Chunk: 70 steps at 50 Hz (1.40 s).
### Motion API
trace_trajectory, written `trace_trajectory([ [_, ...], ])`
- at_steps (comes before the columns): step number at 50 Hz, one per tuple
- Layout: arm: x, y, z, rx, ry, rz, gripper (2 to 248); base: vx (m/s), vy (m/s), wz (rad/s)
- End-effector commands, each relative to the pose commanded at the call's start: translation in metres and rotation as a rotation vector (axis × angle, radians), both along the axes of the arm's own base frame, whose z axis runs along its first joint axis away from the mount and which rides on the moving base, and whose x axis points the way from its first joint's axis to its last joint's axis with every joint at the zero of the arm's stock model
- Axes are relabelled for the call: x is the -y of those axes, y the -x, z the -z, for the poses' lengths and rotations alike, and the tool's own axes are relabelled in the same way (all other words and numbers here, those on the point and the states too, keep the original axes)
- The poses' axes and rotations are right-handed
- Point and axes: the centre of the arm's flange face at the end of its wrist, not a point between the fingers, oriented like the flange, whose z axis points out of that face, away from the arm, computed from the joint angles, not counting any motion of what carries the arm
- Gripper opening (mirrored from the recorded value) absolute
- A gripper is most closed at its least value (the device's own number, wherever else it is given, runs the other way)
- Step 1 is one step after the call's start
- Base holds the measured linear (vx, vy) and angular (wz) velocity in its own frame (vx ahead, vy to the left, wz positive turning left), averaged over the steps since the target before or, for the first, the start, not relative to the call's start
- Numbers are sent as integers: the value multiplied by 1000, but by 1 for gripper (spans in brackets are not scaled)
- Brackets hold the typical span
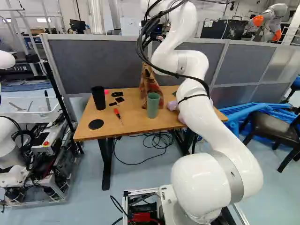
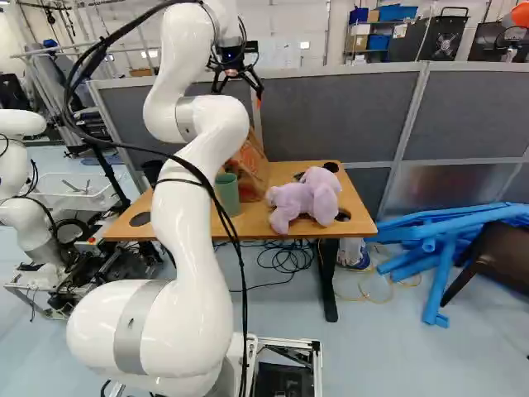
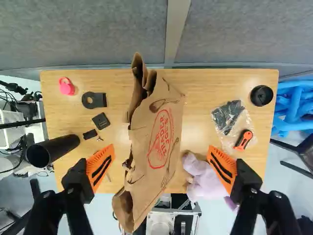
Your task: Pick up the bag on the ground and place it on the table
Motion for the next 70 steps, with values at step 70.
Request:
trace_trajectory([
  [70,1,18,-37,75,-5,0,247,-5,-1,1],
])
